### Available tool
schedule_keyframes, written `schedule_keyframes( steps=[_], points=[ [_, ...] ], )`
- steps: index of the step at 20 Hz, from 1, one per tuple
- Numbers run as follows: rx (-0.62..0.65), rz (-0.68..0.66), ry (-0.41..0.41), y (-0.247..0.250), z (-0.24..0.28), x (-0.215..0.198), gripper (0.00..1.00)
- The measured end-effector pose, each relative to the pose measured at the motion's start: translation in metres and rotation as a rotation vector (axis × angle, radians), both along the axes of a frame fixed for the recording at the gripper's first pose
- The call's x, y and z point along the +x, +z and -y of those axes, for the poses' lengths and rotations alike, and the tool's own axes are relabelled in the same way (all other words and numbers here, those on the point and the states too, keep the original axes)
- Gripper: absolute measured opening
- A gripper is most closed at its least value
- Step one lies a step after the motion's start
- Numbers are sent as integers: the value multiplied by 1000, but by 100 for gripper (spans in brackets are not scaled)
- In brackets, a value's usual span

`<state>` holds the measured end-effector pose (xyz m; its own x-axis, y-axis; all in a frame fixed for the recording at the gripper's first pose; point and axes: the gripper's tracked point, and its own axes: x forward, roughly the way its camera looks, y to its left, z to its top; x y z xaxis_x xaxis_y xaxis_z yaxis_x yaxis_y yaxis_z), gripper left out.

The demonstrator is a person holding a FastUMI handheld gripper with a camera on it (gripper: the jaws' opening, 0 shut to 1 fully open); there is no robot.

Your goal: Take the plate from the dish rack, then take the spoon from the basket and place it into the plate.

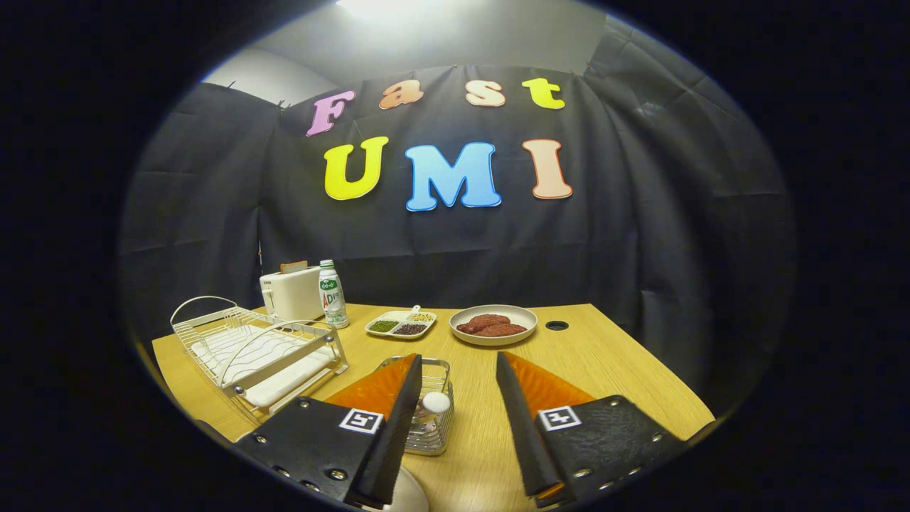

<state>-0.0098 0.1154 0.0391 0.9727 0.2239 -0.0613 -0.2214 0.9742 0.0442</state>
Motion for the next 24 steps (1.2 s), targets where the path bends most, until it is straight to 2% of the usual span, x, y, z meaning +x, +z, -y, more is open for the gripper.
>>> schedule_keyframes(
  steps=[2, 3, 4, 5, 7, 8, 10, 11, 15, 24],
  points=[
    [7, -47, 42, -13, -11, 1, 57],
    [15, -47, 36, -7, -9, -4, 41],
    [36, -54, 41, -8, -16, 9, 25],
    [41, -61, 49, -8, -20, 8, 25],
    [51, -84, 50, -5, -23, 5, 13],
    [52, -90, 62, -2, -27, 4, 13],
    [19, -83, 17, 15, -21, -2, 13],
    [18, -85, 26, 21, -24, -8, 5],
    [5, -87, -1, 46, -23, -9, 5],
    [7, -81, -22, 105, -22, -39, 5]
  ],
)
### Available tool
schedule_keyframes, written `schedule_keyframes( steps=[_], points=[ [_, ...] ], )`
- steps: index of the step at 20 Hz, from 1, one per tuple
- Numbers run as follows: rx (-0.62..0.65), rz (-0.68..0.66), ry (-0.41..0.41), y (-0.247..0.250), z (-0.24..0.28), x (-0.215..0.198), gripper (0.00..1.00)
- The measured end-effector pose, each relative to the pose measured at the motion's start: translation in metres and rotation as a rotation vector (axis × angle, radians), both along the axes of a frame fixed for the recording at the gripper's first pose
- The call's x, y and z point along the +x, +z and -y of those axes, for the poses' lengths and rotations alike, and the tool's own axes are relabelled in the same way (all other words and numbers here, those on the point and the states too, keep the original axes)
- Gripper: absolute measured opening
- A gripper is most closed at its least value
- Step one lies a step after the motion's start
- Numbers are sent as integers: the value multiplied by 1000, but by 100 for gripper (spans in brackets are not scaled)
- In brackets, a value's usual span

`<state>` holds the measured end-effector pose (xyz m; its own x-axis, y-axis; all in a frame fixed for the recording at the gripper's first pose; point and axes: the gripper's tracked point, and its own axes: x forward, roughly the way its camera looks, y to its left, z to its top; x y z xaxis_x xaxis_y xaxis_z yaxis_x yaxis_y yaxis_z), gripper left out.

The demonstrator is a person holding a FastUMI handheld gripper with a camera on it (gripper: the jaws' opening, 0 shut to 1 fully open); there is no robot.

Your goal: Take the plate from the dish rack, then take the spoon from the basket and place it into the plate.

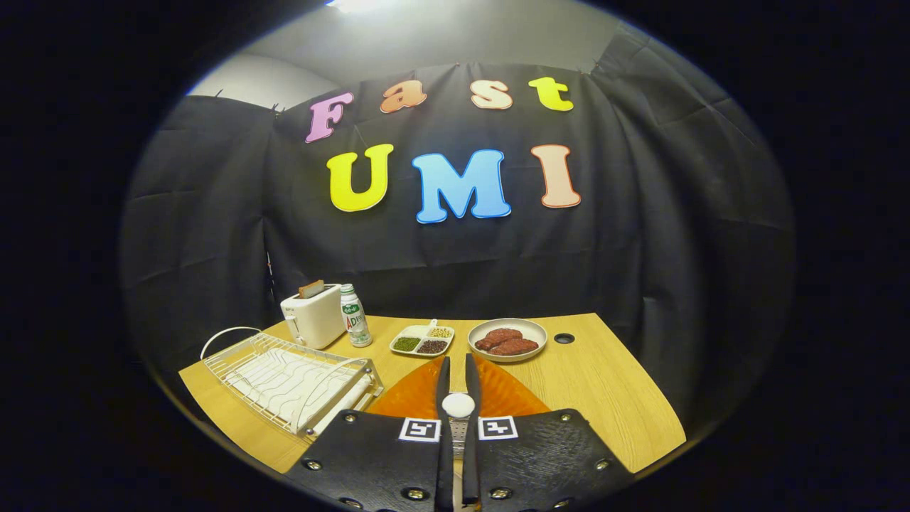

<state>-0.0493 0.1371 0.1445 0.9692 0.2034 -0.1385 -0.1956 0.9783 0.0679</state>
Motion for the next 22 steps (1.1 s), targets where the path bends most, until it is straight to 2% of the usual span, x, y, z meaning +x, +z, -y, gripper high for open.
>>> schedule_keyframes(
  steps=[13, 22],
  points=[
    [-31, -87, 2, 10, -11, -61, 5],
    [-68, -197, 83, -21, -45, -77, 5]
  ],
)
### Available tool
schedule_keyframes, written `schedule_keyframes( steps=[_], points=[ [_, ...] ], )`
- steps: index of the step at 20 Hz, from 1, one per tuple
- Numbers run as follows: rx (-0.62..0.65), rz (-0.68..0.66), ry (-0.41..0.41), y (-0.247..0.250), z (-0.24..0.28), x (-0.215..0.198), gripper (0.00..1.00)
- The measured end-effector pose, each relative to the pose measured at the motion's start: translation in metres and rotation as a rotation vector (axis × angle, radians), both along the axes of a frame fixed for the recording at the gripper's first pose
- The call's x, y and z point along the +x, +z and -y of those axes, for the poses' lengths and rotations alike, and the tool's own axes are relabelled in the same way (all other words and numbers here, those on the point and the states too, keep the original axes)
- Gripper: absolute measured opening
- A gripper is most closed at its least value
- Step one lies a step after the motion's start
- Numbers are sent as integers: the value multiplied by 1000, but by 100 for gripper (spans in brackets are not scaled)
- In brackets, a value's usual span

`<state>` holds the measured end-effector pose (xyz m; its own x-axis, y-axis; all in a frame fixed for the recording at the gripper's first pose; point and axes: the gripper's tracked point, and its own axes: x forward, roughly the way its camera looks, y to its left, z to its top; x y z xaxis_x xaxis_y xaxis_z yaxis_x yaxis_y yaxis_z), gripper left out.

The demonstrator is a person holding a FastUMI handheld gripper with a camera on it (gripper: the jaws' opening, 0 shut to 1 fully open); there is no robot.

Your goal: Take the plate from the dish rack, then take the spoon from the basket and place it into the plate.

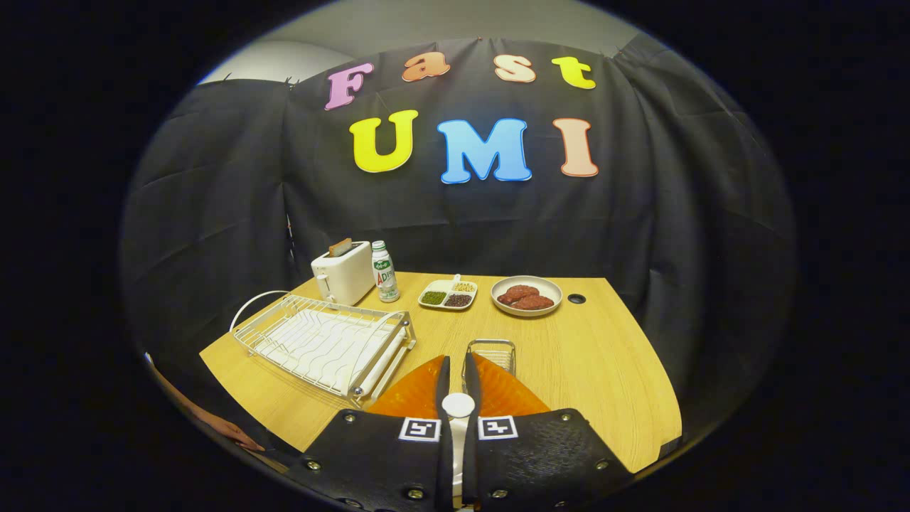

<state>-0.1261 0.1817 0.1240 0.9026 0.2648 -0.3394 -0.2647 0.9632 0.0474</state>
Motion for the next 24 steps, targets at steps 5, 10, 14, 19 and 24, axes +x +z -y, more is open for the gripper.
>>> schedule_keyframes(
  steps=[5, 10, 14, 19, 24],
  points=[
    [-20, -76, 44, -29, -17, 3, 5],
    [-48, -118, 94, -45, -37, 7, 5],
    [-69, -139, 130, -57, -52, 9, 6],
    [-83, -156, 165, -61, -66, 11, 11],
    [-81, -161, 179, -59, -75, 14, 15]
  ],
)
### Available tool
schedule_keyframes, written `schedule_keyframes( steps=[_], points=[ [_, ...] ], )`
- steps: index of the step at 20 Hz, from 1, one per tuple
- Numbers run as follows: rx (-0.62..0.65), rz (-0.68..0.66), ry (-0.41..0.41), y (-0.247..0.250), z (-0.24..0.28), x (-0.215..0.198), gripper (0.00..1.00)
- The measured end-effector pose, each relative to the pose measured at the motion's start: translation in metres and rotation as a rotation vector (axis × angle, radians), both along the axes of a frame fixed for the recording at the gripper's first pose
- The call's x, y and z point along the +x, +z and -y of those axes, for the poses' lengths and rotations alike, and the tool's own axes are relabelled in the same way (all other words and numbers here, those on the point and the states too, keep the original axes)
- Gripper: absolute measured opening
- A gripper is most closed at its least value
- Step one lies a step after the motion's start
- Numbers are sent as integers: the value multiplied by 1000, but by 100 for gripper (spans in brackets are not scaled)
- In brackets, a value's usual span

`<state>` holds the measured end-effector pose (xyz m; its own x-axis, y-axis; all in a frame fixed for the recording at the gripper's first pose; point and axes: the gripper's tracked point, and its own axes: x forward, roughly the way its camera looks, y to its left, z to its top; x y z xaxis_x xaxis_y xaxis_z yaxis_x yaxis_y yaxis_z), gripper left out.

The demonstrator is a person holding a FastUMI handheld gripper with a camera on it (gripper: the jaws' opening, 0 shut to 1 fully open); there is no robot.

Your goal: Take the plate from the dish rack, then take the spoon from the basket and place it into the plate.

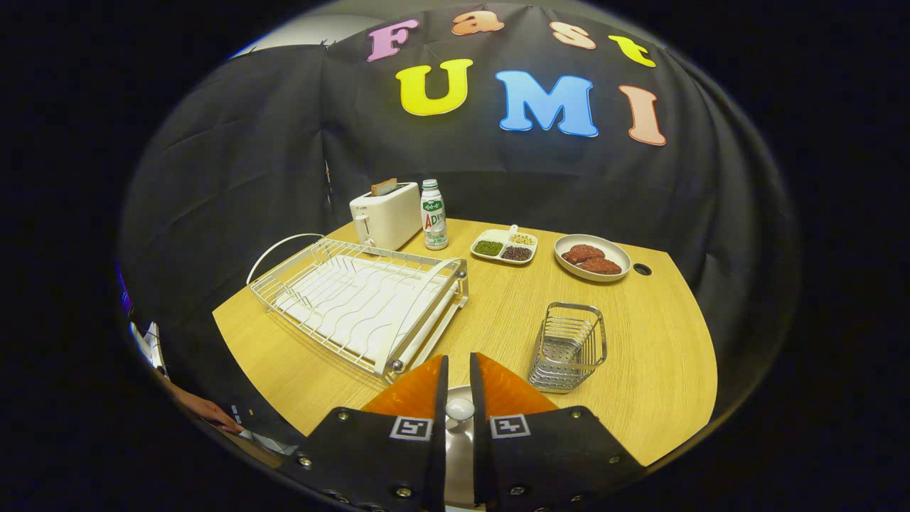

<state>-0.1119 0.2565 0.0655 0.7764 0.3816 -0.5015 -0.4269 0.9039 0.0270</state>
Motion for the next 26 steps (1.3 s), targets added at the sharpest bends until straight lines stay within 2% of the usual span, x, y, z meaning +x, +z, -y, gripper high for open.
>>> schedule_keyframes(
  steps=[3, 7, 8, 9, 14, 18, 21, 26],
  points=[
    [-1, 6, -6, 4, 1, -1, 15],
    [21, 74, -29, 36, 11, 4, 20],
    [25, 96, -41, 47, 16, 7, 38],
    [30, 127, -59, 60, 23, 10, 42],
    [37, 328, -198, 137, 82, 24, 42],
    [112, 482, -323, 203, 131, 22, 42],
    [141, 582, -401, 228, 161, 19, 96],
    [101, 581, -425, 215, 181, 17, 96]
  ],
)
